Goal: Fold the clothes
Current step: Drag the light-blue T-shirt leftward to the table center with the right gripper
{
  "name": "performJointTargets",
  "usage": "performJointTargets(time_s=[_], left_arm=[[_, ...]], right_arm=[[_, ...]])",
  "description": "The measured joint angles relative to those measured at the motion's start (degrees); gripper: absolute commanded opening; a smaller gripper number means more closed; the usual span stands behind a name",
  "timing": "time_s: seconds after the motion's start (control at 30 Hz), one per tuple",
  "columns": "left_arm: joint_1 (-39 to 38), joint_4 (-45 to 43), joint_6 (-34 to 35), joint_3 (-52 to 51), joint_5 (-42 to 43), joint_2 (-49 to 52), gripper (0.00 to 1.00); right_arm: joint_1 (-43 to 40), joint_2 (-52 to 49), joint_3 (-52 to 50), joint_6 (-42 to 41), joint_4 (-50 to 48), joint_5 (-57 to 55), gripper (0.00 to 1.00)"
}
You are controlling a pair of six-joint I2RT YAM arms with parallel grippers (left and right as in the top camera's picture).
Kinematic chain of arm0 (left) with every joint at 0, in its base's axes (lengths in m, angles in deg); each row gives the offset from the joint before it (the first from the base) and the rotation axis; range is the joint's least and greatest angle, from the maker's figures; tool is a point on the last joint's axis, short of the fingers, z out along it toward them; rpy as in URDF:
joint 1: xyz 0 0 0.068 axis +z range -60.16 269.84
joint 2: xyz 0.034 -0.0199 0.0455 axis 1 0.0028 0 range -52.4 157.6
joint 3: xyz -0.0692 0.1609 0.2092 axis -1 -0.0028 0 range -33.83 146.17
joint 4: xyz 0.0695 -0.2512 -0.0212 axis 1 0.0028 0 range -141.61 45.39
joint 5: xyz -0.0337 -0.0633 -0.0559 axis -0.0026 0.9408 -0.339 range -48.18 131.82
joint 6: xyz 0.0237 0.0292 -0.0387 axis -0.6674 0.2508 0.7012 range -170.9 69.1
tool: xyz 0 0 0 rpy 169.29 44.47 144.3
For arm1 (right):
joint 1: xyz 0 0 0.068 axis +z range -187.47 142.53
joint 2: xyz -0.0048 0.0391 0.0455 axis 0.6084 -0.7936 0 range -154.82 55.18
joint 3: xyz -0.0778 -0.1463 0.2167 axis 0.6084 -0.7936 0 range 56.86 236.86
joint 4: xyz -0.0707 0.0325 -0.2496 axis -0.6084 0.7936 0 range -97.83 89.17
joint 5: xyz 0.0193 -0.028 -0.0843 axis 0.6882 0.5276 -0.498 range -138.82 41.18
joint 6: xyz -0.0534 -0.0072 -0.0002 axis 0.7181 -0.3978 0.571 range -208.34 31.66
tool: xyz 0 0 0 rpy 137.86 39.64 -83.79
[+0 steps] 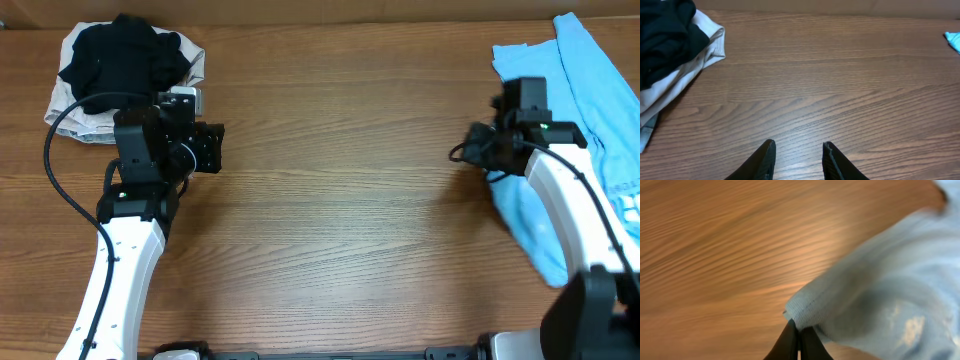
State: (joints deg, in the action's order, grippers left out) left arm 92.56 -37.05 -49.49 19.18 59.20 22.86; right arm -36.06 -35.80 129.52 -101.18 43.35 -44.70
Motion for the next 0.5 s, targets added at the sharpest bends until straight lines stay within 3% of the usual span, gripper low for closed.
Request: performJointTargets(time_s=[0.5], left_arm=[[0.0,0.7,0.0,0.0,-7.0,0.0,0.36]], right_arm=[[38.3,3.5,3.5,-2.3,4.9,16.9,0.04]])
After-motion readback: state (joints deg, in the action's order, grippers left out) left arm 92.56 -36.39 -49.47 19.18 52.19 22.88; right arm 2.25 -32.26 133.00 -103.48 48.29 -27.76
